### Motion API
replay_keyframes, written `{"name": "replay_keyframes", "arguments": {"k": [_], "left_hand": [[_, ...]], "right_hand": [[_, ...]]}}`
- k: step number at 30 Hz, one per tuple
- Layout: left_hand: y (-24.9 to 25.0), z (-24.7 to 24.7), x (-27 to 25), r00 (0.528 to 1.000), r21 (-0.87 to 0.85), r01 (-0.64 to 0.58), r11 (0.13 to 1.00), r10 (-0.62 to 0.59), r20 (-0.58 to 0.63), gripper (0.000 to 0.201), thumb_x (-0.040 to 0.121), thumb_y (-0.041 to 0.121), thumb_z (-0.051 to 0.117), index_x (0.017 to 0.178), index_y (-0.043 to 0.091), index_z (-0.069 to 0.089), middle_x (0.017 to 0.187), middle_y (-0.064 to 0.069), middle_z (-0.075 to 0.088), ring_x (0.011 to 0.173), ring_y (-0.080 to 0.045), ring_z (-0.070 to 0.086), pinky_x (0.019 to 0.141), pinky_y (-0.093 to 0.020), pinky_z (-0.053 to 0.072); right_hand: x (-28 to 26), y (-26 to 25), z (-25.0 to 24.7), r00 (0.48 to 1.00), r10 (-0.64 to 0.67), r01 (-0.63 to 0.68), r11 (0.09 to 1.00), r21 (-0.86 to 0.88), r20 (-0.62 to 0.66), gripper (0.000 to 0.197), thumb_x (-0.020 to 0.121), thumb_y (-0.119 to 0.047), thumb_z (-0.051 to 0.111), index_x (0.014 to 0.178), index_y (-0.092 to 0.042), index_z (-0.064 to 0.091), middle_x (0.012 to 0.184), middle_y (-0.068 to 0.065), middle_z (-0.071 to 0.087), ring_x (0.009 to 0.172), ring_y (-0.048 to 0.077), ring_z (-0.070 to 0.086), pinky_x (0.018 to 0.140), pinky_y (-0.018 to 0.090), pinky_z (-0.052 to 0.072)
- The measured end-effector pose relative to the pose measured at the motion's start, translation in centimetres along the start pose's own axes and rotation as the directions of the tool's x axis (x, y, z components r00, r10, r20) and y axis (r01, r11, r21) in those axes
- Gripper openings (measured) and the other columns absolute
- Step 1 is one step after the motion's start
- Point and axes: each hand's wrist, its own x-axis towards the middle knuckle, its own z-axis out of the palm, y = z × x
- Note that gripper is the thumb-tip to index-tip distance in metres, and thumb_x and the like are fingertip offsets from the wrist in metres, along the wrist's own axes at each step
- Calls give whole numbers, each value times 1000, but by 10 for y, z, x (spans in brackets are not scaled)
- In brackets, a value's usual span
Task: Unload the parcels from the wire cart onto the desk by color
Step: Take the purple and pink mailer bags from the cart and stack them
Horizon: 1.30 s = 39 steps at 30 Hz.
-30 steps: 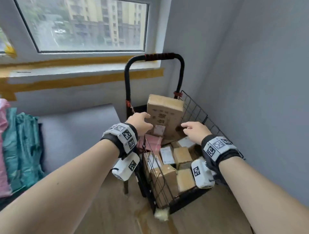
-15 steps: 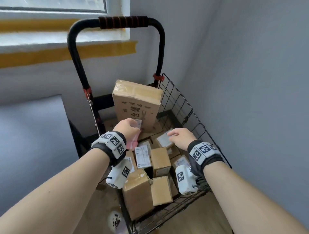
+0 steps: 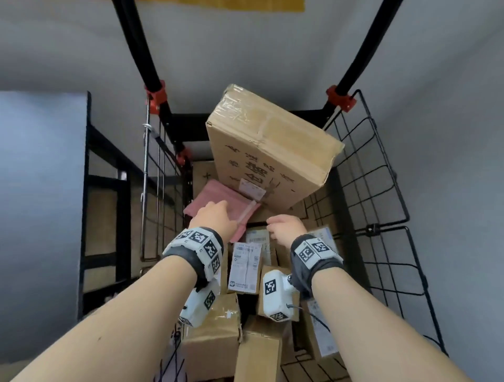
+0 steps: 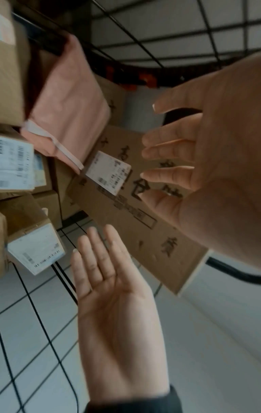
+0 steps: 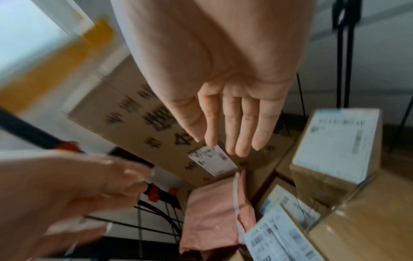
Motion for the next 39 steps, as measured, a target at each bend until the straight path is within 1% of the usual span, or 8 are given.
{"name": "replay_keyframes", "arguments": {"k": [5, 8, 12, 22, 27, 32, 36, 39], "left_hand": [[-15, 27, 31, 993, -58, 116, 992, -115, 14, 44, 85, 27, 52, 128, 19, 50, 130, -9, 49, 116, -28, 52, 98, -42, 44], [-27, 42, 44, 986, -69, 168, 983, -168, 18, 43, 84, 25, 53, 126, 20, 52, 131, -8, 50, 116, -26, 53, 97, -41, 45], [-42, 55, 60, 972, -138, 233, 963, -235, 1, 41, 85, 22, 52, 126, 20, 53, 129, -8, 51, 112, -25, 55, 96, -38, 46], [-65, 61, 97, 948, -253, 278, 927, -308, -86, 41, 87, 21, 54, 128, 20, 53, 130, -6, 55, 114, -23, 55, 96, -33, 46], [-65, 59, 99, 974, -99, 179, 979, -190, -126, 57, 83, 18, 59, 137, 21, 40, 140, -9, 42, 126, -27, 42, 101, -39, 41], [-59, 58, 84, 994, 209, -40, 977, 60, -90, 93, 69, 16, 73, 146, 25, 23, 147, -5, 27, 132, -26, 32, 103, -42, 40], [-45, 44, 72, 987, 239, -112, 964, 136, -85, 61, 79, 20, 68, 135, 28, 47, 149, -2, 32, 137, -25, 30, 109, -48, 33], [-26, 19, 54, 990, 133, -63, 989, 79, -116, 18, 91, 17, 49, 92, 21, 67, 106, -2, 65, 95, -22, 56, 91, -45, 48]], "right_hand": [[72, 17, 28, 980, 28, -17, 998, -59, 198, 33, 94, -6, 47, 125, 2, 57, 129, 19, 57, 100, 20, 52, 100, 35, 42], [104, 22, 50, 966, 42, -31, 998, -48, 256, 25, 89, -4, 54, 111, 0, 66, 112, 18, 64, 90, 23, 53, 84, 40, 46], [128, 12, 70, 947, 135, -72, 974, -216, 293, 8, 84, -10, 63, 89, -5, 62, 90, 10, 56, 84, 23, 55, 57, 24, 39], [162, 24, 92, 951, 82, -84, 996, -5, 299, 23, 86, -15, 61, 106, -6, 68, 94, 3, 59, 88, 16, 53, 74, 21, 36], [150, 26, 86, 975, -12, -19, 991, 135, 221, 27, 81, -10, 67, 108, -14, 71, 100, -1, 62, 96, 14, 54, 86, 21, 38], [120, 11, 58, 989, -27, -18, 955, 296, 148, 25, 64, -3, 76, 56, -26, 73, 77, -8, 69, 82, 17, 64, 83, 28, 51], [85, -16, 39, 974, -23, -95, 864, 495, 227, 16, 75, 8, 65, 70, -7, 70, 63, 6, 65, 62, 20, 62, 74, 30, 55], [61, -31, 21, 983, -62, -30, 872, 489, 172, 16, 86, -1, 55, 89, -11, 66, 58, 3, 59, 54, 16, 58, 70, 30, 55]]}}
